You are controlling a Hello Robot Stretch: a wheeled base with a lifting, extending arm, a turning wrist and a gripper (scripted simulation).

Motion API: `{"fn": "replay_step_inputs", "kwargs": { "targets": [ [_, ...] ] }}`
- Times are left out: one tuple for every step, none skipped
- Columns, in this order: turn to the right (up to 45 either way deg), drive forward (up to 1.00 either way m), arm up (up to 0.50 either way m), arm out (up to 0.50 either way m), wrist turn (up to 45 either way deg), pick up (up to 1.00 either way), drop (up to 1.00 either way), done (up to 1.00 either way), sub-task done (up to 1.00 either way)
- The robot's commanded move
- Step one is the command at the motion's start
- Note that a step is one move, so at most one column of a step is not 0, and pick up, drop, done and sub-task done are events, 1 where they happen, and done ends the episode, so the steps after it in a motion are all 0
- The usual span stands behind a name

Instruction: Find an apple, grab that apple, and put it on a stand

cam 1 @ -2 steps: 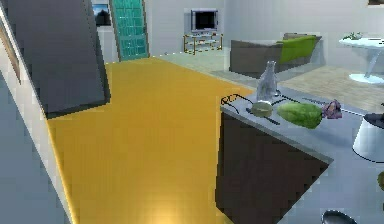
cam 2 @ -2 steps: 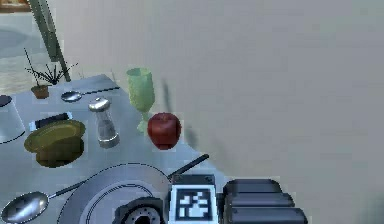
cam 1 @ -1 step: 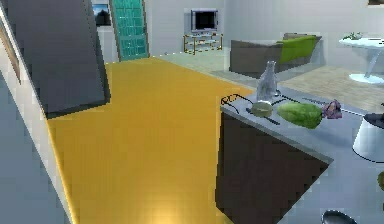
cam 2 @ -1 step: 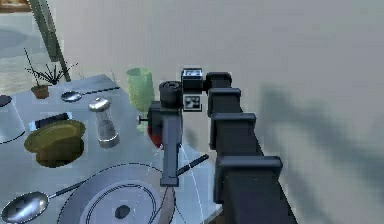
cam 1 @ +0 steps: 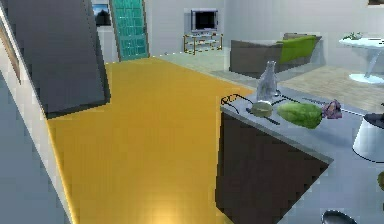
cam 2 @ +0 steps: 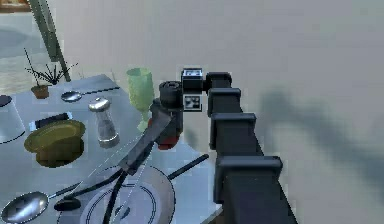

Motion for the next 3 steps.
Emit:
{"fn": "replay_step_inputs", "kwargs": {
  "targets": [
    [0.0,0.00,0.00,0.00,45.0,0.00,0.00,0.00,0.00],
    [0.0,0.00,0.00,0.00,45.0,0.00,0.00,0.00,0.00],
    [0.0,0.00,0.00,0.00,27.0,0.00,0.00,0.00,0.00]
  ]
}}
